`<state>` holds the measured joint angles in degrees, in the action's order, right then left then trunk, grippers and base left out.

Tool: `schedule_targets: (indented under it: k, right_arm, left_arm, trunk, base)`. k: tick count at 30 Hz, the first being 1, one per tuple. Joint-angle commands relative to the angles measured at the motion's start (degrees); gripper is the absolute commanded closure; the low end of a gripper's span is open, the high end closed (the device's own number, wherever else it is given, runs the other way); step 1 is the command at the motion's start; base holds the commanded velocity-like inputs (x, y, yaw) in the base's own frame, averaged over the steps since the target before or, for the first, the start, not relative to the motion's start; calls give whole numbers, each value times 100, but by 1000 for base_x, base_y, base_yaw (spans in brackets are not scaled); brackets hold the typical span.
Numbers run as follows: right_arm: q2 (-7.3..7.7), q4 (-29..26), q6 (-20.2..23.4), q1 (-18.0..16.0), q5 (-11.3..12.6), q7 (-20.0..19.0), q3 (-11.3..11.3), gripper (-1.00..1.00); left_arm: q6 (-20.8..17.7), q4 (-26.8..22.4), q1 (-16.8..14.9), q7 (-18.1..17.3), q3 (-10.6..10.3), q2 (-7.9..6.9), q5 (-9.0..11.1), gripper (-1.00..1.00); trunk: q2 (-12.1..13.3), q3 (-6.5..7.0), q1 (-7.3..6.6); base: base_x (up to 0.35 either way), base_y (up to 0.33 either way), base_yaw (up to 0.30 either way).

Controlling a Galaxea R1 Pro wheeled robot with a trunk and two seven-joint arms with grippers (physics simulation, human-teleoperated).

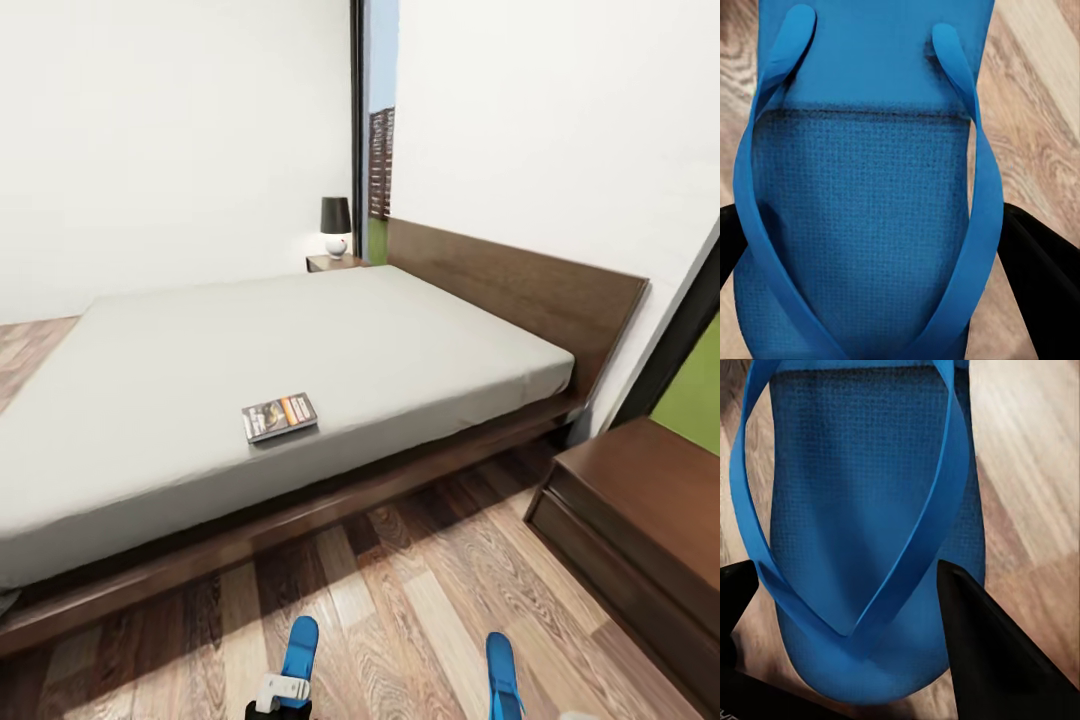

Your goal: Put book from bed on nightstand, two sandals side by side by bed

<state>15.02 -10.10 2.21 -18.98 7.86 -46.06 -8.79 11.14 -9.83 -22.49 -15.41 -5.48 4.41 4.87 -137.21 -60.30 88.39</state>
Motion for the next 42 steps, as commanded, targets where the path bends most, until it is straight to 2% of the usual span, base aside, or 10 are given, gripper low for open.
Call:
schedule_targets:
  k: [1,42]
  right_arm:
    - [-1,1,25,-1,32,-1,-9,100]
    - [1,-1,25,-1,32,-10,-14,100]
  left_arm:
    - [21,9,-7,-5,-44,-1,50,100]
    - [24,9,-6,-6,-50,-1,51,100]
  trunk:
    - [-2,-5,-1]
    - [-2,-5,-1]
  base:
    - [0,0,293]
    - [0,0,293]
